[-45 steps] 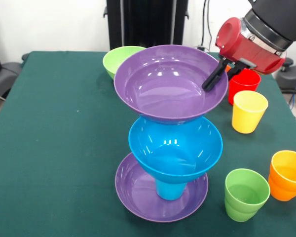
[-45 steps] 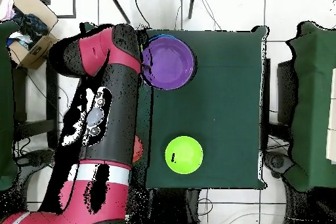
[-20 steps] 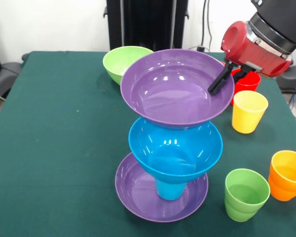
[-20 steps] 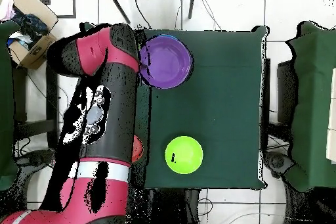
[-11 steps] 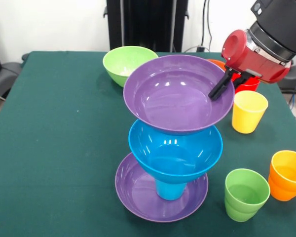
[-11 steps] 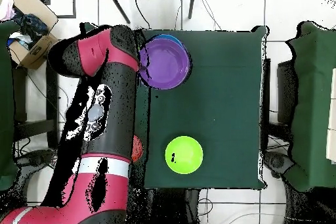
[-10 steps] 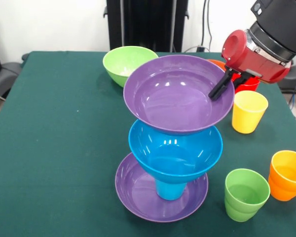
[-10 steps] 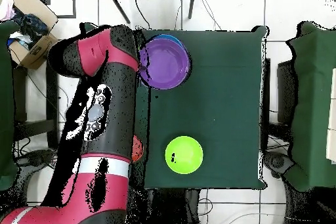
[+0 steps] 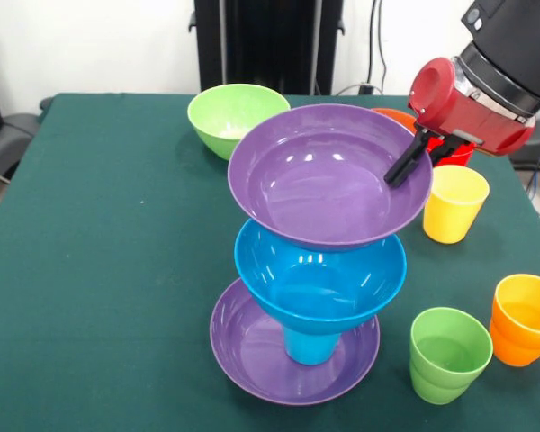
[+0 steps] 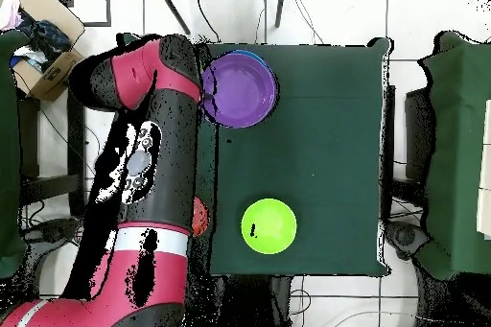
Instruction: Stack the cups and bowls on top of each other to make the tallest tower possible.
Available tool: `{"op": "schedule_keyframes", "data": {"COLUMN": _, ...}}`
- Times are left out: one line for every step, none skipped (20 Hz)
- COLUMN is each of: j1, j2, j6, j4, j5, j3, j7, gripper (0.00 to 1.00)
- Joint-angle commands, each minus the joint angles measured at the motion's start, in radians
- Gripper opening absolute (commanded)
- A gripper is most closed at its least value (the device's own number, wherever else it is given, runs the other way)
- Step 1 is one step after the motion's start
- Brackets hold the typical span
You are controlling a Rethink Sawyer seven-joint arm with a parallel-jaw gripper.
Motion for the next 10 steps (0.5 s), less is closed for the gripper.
{"op": "schedule_keyframes", "data": {"j1": -0.01, "j2": 0.025, "j6": 0.046, "j4": -0.024, "j5": 0.005, "j3": 0.114, "j7": -0.028, "gripper": 0.0}}
{"op": "schedule_keyframes", "data": {"j1": -0.01, "j2": 0.024, "j6": 0.05, "j4": -0.027, "j5": 0.005, "j3": 0.112, "j7": -0.028, "gripper": 0.0}}
{"op": "schedule_keyframes", "data": {"j1": -0.01, "j2": 0.023, "j6": 0.054, "j4": -0.029, "j5": 0.004, "j3": 0.109, "j7": -0.028, "gripper": 0.0}}
{"op": "schedule_keyframes", "data": {"j1": -0.011, "j2": 0.022, "j6": 0.06, "j4": -0.034, "j5": 0.003, "j3": 0.107, "j7": -0.031, "gripper": 0.0}}
{"op": "schedule_keyframes", "data": {"j1": -0.01, "j2": 0.023, "j6": 0.07, "j4": -0.042, "j5": 0.002, "j3": 0.105, "j7": -0.035, "gripper": 0.0}}
{"op": "schedule_keyframes", "data": {"j1": -0.012, "j2": 0.025, "j6": 0.08, "j4": -0.049, "j5": 0.002, "j3": 0.105, "j7": -0.042, "gripper": 0.0}}
{"op": "schedule_keyframes", "data": {"j1": -0.012, "j2": 0.028, "j6": 0.089, "j4": -0.058, "j5": 0.001, "j3": 0.105, "j7": -0.046, "gripper": 0.0}}
{"op": "schedule_keyframes", "data": {"j1": -0.013, "j2": 0.03, "j6": 0.096, "j4": -0.065, "j5": 0.001, "j3": 0.104, "j7": -0.05, "gripper": 0.0}}
{"op": "schedule_keyframes", "data": {"j1": -0.012, "j2": 0.032, "j6": 0.101, "j4": -0.071, "j5": 0.001, "j3": 0.103, "j7": -0.052, "gripper": 0.0}}
{"op": "schedule_keyframes", "data": {"j1": -0.012, "j2": 0.034, "j6": 0.106, "j4": -0.077, "j5": 0.0, "j3": 0.102, "j7": -0.053, "gripper": 0.0}}
